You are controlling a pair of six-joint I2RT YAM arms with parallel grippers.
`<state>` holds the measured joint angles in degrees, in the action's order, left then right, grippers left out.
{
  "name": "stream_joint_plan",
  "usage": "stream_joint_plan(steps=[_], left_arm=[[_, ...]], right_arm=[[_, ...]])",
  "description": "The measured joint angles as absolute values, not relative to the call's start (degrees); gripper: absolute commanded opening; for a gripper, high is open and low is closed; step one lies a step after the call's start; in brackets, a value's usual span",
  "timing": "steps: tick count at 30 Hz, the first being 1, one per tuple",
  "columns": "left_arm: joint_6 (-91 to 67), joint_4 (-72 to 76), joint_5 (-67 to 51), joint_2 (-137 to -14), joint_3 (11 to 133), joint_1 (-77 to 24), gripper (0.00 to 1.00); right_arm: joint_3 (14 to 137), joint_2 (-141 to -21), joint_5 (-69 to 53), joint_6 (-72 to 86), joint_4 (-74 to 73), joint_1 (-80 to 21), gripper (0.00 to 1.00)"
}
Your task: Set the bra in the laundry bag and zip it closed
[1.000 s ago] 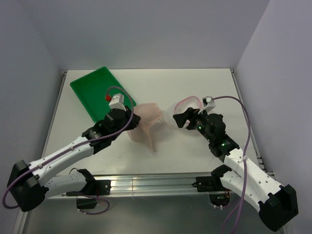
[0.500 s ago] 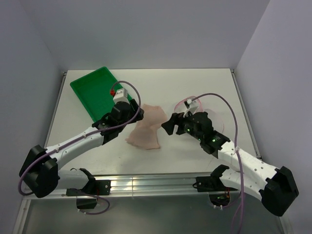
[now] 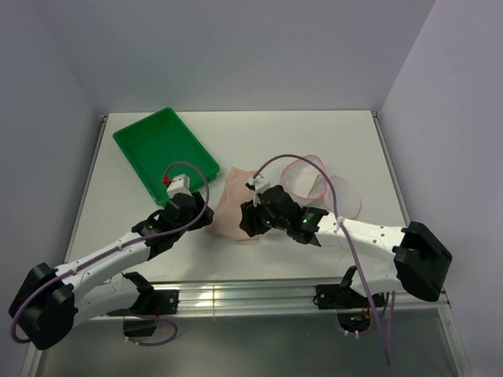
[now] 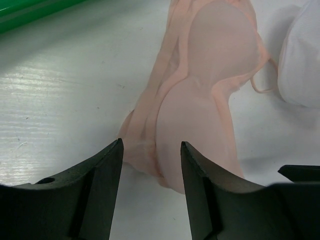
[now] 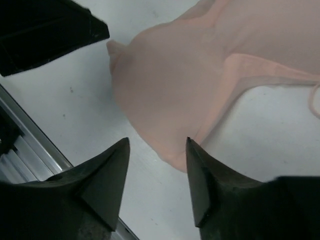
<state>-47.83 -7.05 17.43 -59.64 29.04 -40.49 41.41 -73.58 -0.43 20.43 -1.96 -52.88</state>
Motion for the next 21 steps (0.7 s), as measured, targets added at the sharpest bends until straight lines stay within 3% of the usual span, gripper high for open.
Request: stream_joint_plan(steps=[8, 16, 21], left_arm=[[-49.1, -6.24, 17.06, -53.93, 22.52, -36.62, 0.54], [-51.22, -2.31, 17.17, -45.1, 16.88, -32.38, 0.53], [-51.29, -0.82, 16.91, -41.74, 16.38, -32.38, 0.53]], right_arm=[[41.8, -78.94, 0.51, 11.64, -1.41, -61.08, 0.85], [45.84, -89.03, 5.15, 4.58, 0.75, -62.48, 0.87], [49.69, -93.91, 10.41, 1.48, 1.23, -64.45, 0.83]])
